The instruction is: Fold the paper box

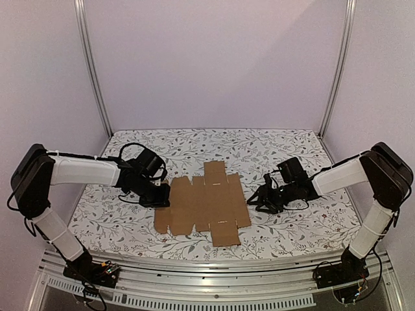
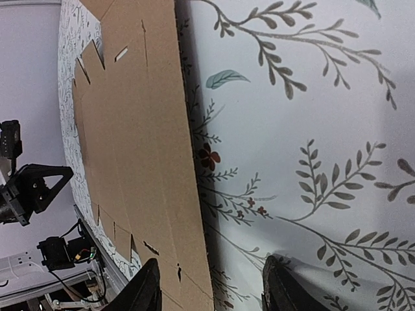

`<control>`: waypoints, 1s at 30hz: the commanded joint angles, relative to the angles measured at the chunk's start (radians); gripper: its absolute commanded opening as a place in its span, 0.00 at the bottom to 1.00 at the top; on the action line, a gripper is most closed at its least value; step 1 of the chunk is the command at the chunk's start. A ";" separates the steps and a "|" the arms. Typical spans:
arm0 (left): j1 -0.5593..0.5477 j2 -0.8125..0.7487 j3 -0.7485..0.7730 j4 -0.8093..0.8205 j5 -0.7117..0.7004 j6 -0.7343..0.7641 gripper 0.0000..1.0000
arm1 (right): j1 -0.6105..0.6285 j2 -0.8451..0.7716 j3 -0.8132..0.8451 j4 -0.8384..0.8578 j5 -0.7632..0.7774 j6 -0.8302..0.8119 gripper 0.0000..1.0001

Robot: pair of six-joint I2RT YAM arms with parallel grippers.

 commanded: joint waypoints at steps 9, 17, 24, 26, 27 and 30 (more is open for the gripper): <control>-0.035 0.127 0.023 0.057 0.023 0.005 0.00 | 0.041 0.097 -0.077 0.210 -0.047 0.109 0.52; -0.049 0.163 0.023 0.060 0.020 0.007 0.00 | 0.059 0.127 -0.122 0.341 -0.070 0.170 0.51; -0.057 0.195 0.017 0.060 0.014 0.010 0.00 | 0.059 0.138 -0.158 0.497 -0.102 0.232 0.50; -0.060 0.199 0.016 0.060 0.012 0.009 0.00 | 0.060 0.145 -0.169 0.556 -0.115 0.257 0.48; -0.061 0.200 0.015 0.060 0.012 0.009 0.00 | 0.059 0.151 -0.176 0.592 -0.121 0.270 0.47; -0.064 0.202 0.015 0.060 0.012 0.008 0.00 | 0.060 0.164 -0.190 0.678 -0.136 0.316 0.43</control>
